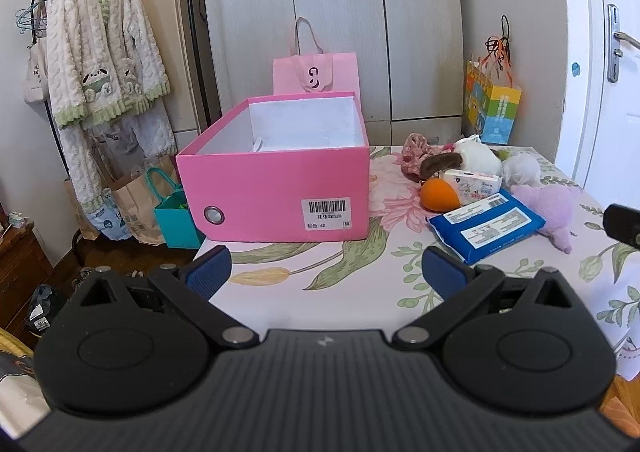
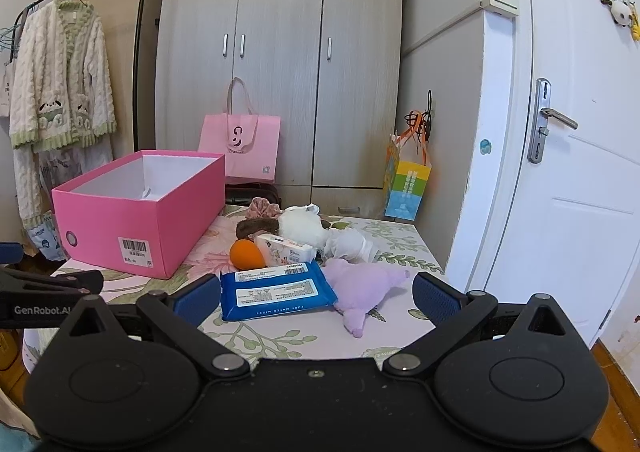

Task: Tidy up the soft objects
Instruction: 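Move the right tool toward the blue wet-wipes pack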

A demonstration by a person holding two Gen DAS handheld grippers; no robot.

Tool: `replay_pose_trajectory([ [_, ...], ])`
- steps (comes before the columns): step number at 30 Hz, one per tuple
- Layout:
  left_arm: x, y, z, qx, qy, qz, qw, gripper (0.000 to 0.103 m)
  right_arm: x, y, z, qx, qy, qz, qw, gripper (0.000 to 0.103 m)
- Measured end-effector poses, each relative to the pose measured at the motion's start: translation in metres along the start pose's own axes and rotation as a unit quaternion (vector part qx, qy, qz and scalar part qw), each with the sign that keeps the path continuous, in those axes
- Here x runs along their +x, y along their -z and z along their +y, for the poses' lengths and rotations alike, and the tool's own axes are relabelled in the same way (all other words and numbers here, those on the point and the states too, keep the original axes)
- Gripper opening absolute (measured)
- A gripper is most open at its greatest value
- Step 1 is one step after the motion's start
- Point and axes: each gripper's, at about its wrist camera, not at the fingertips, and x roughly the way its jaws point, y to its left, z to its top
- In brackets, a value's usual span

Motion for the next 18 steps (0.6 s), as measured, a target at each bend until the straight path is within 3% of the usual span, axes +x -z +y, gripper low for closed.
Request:
replay_pose_trajectory([
  [18,-0.006,-0.004,-0.003,0.004,-0.012,-0.008,0.9999,0.103,0.010,0.002,-0.006,0.001,0.011,0.023,1.000,0.103],
])
